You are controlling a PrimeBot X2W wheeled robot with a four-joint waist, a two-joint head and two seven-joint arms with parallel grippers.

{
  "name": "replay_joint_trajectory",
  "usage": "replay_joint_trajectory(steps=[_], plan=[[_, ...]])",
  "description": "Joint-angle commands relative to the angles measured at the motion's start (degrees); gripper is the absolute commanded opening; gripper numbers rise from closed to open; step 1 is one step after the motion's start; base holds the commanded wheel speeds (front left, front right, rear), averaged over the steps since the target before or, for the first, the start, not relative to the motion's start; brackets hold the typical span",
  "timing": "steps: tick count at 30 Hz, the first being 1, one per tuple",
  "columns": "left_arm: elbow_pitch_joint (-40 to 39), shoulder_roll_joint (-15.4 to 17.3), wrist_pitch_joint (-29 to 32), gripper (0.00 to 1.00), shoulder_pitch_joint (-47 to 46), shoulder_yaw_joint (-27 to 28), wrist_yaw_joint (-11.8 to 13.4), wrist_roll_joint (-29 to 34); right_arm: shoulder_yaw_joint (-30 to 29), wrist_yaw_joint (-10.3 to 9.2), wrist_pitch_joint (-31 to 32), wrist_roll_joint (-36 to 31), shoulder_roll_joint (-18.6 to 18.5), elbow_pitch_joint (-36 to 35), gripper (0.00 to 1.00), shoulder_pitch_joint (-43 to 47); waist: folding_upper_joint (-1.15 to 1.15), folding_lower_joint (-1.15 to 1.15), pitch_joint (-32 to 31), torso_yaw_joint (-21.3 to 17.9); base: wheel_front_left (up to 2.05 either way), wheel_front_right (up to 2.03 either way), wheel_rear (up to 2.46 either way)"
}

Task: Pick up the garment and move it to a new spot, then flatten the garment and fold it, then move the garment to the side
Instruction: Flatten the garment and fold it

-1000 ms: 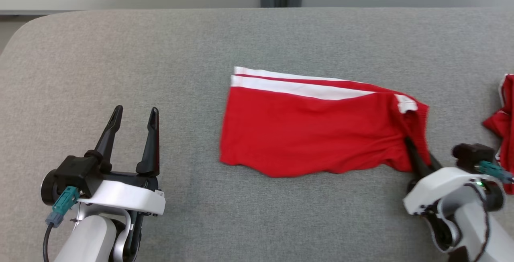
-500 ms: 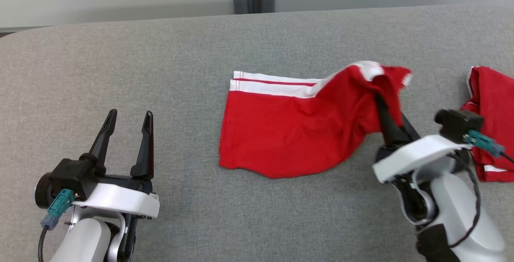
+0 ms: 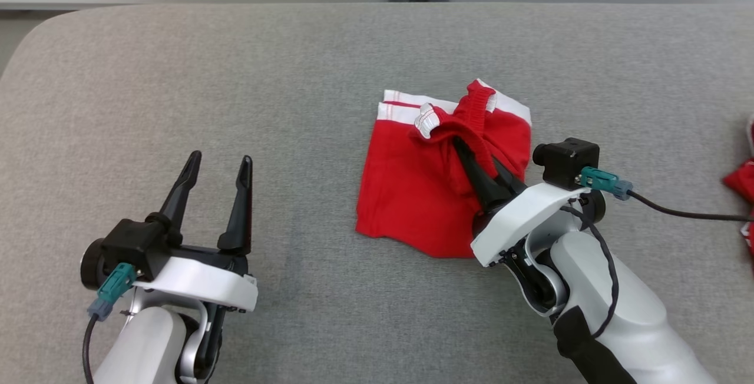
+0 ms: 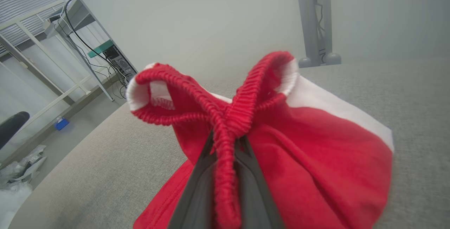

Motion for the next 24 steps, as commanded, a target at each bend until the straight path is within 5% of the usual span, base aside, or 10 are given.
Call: replay_joint_trajectory(steps=[1,4,7,8,18,24], plan=[[0.3,-0.3,-0.2,1.00,-1.3,-0.1,-0.3,0.1,0.9,0.01,-1.1,1.1,-0.4,1.1,0.00,-1.1,0.00,0.00,0.5,1.1,0.00,0.00,0.00],[1.0,-0.8,-0.2,1.00,-1.7,-0.5,-0.7,0.3,4.6,0.00,-2.5,2.9,-0.4,4.5,0.02,-3.1,0.00,0.00,0.9,2.0,0.00,0.00,0.00],[1.6,-1.3,-0.2,1.00,-2.0,-0.7,-0.9,0.5,8.9,0.01,-3.5,5.2,-0.4,6.1,0.95,-4.3,0.00,0.00,1.1,2.5,0.00,0.00,0.00],[1.7,-1.5,-0.2,1.00,-2.2,-0.8,-1.1,0.6,10.2,0.01,-3.7,5.9,-0.4,6.5,1.00,-4.5,0.00,0.00,1.2,2.6,0.00,0.00,0.00],[2.1,-2.3,-0.3,1.00,-2.6,-0.8,-1.6,1.4,22.7,0.00,-3.6,9.3,-0.4,7.6,1.00,-4.5,0.00,0.00,1.5,2.1,0.00,0.00,0.00],[2.1,-2.4,-0.3,1.00,-2.0,-0.2,-1.6,1.7,22.8,0.00,-5.0,10.0,-0.4,6.7,1.00,-5.1,0.00,0.00,1.2,1.2,0.00,0.00,0.00]])
